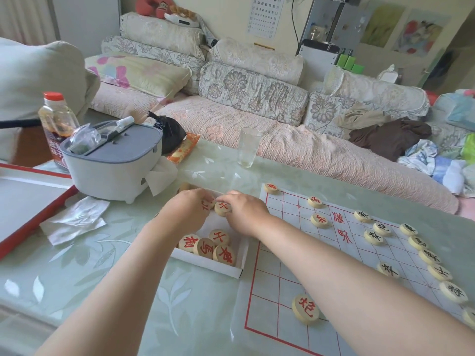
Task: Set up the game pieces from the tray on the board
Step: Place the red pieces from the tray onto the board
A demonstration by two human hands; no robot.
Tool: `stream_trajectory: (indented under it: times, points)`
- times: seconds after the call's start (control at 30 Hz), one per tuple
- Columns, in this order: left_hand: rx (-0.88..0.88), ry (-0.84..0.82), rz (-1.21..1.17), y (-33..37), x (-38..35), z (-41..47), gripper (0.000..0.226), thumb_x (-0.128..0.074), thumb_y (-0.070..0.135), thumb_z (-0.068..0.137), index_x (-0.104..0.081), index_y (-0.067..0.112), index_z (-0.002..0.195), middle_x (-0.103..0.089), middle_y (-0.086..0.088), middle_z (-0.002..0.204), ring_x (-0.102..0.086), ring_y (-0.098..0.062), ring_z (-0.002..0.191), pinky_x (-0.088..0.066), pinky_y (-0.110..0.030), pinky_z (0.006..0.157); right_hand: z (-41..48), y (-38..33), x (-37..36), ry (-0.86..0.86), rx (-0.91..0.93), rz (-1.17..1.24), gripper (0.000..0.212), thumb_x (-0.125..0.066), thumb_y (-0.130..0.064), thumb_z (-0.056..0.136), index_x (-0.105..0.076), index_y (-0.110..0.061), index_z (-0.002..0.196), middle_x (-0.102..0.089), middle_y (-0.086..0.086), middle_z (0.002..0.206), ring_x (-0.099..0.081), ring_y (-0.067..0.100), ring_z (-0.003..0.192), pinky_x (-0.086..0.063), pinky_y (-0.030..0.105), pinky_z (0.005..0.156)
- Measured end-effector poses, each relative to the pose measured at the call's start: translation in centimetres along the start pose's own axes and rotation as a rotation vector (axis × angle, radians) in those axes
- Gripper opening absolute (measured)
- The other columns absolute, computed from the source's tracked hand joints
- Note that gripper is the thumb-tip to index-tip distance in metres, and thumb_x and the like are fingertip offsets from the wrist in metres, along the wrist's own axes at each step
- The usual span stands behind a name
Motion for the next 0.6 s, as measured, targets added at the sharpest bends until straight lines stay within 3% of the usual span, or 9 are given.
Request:
stream_trajectory:
  times: [0.1, 0.2, 0.4, 0.5, 0.6]
  points:
    - [0.016, -0.075, -0.033, 0.2, -0.1, 0.0, 0.035, -0.050, 0.010, 0.093, -0.059, 0.020, 0.125, -0.063, -0.005, 0.119, -0.059, -0.019, 0.097, -0.046, -0.026, 0.076, 0.3, -0.2, -0.7, -0.040, 0.011, -0.084, 0.065, -0.045, -0.004, 0.089, -0.043, -0.035, 0.146, -0.045, -0.002, 0.143, -0.052, 0.026, 0.125, -0.040, 0.033, 0.094]
    - [0.028, -0.142, -0.092, 0.1, -0.4, 0.0, 0.032, -0.050, 0.011, 0.092, -0.060, 0.013, 0.123, -0.065, -0.009, 0.117, -0.063, -0.025, 0.104, -0.050, -0.031, 0.085, 0.5, -0.1, -1.2, -0.061, -0.010, -0.136, 0.058, -0.046, -0.010, 0.090, -0.042, -0.031, 0.144, -0.043, 0.007, 0.133, -0.053, 0.031, 0.119, -0.041, 0.037, 0.092]
    - [-0.001, -0.152, -0.048, 0.3, -0.9, 0.2, 0.032, -0.055, 0.018, 0.090, -0.058, 0.014, 0.122, -0.061, -0.007, 0.121, -0.059, -0.023, 0.109, -0.046, -0.028, 0.089, 0.1, 0.6, -1.2, -0.079, 0.005, -0.157, 0.047, -0.048, -0.032, 0.094, -0.046, -0.033, 0.140, -0.046, 0.009, 0.138, -0.041, 0.030, 0.130, -0.032, 0.041, 0.108]
    - [-0.020, -0.145, -0.025, 0.9, -0.9, -0.1, 0.033, -0.056, 0.018, 0.091, -0.057, 0.012, 0.123, -0.059, -0.008, 0.123, -0.057, -0.024, 0.111, -0.044, -0.028, 0.089, -0.5, 1.6, -0.4, 0.017, 0.043, -0.053, 0.042, -0.053, -0.043, 0.094, -0.051, -0.031, 0.135, -0.053, 0.002, 0.136, -0.043, 0.026, 0.129, -0.033, 0.040, 0.108]
    - [-0.030, -0.098, -0.059, 1.6, -0.7, -0.2, 0.033, -0.058, 0.019, 0.090, -0.057, 0.011, 0.122, -0.062, -0.008, 0.118, -0.059, -0.023, 0.107, -0.044, -0.028, 0.086, -0.9, 3.7, 1.6, 0.190, -0.036, 0.080, 0.047, -0.062, -0.044, 0.091, -0.051, -0.026, 0.133, -0.055, 0.000, 0.135, -0.047, 0.023, 0.125, -0.037, 0.036, 0.103]
Point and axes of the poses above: each hand's wrist, its own z-axis towards the middle knuckle, its own x-axis out of the back of the hand, y = z × x, the point moved 3 cm from there along z, towards the middle knuckle
